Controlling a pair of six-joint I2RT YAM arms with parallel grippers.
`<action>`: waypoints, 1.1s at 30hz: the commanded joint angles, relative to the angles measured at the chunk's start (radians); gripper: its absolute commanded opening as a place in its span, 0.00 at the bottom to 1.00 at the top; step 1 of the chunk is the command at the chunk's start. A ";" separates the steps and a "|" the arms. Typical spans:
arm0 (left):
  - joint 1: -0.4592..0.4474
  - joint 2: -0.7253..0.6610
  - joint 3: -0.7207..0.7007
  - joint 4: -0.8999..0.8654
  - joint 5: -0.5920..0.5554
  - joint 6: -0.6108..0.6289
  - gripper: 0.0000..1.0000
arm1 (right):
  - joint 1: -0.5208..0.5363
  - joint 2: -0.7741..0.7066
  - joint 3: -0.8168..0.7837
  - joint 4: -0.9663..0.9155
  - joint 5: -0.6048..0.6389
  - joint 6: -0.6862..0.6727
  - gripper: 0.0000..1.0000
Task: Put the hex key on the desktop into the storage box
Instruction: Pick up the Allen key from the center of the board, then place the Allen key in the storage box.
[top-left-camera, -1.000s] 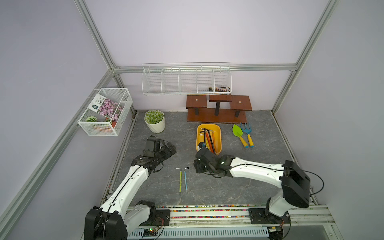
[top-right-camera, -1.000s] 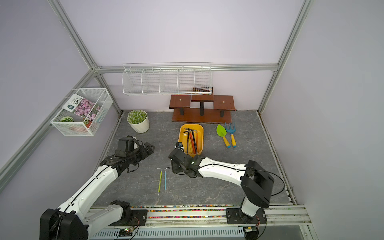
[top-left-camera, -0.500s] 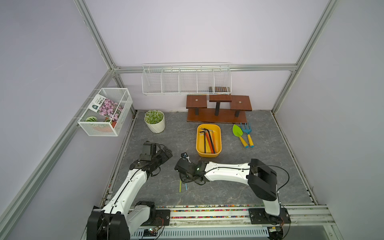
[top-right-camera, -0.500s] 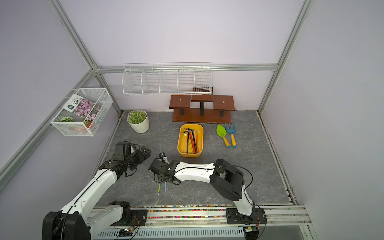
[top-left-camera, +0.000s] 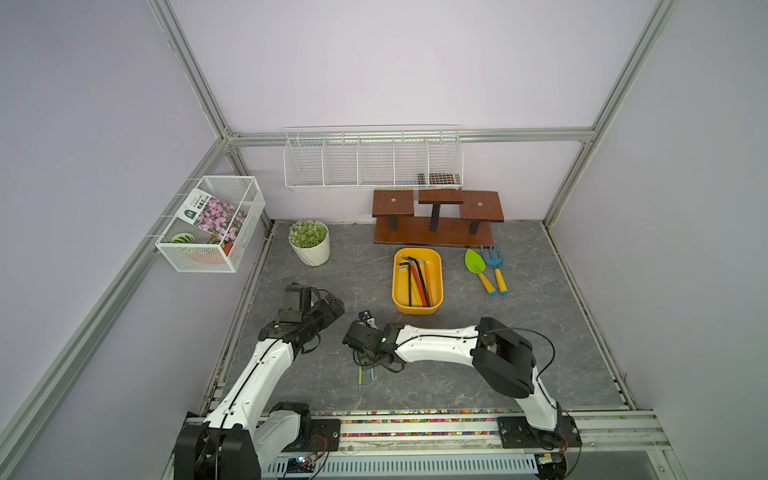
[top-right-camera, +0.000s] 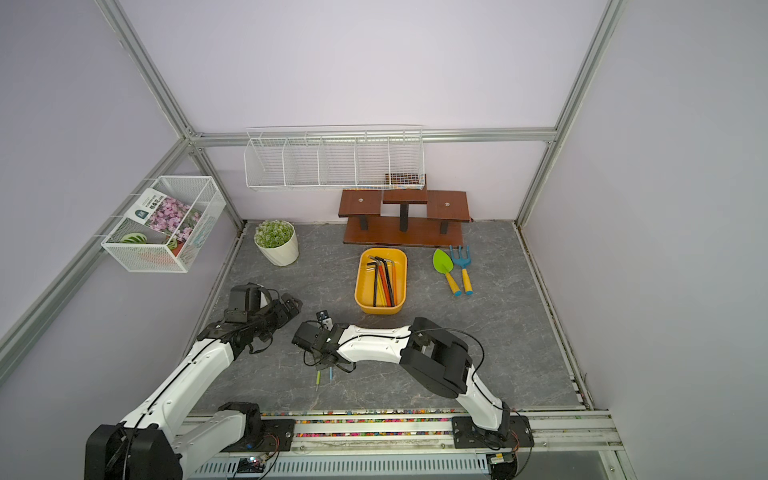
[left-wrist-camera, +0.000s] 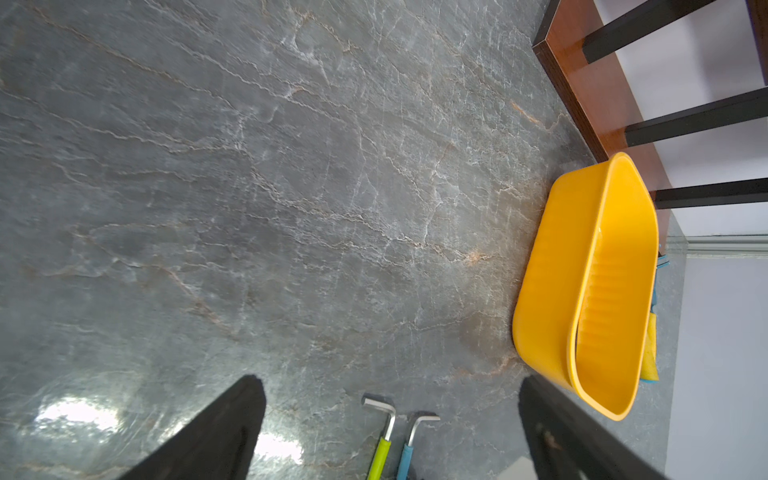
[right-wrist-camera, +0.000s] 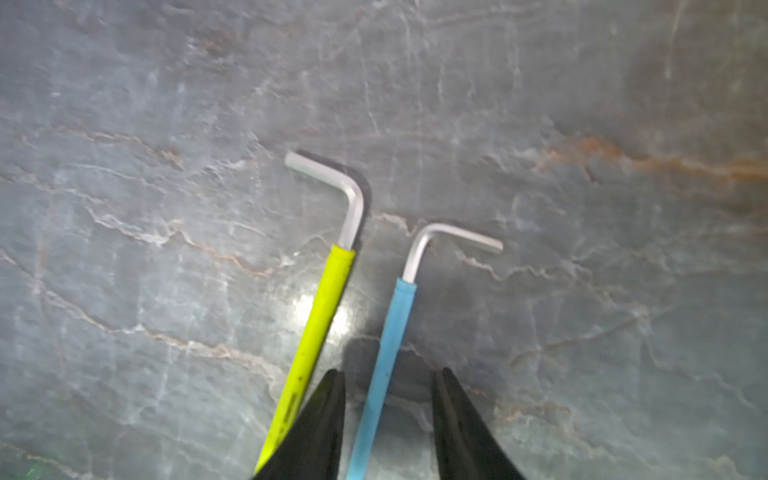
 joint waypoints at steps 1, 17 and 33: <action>0.007 -0.009 0.000 0.011 0.013 0.013 1.00 | 0.001 0.061 -0.007 -0.061 0.004 0.031 0.31; 0.006 0.029 0.046 -0.010 0.090 0.005 1.00 | -0.099 -0.282 -0.202 -0.046 0.130 -0.073 0.00; 0.000 0.055 0.043 0.006 0.199 0.019 1.00 | -0.502 -0.132 0.097 -0.039 -0.040 -0.289 0.00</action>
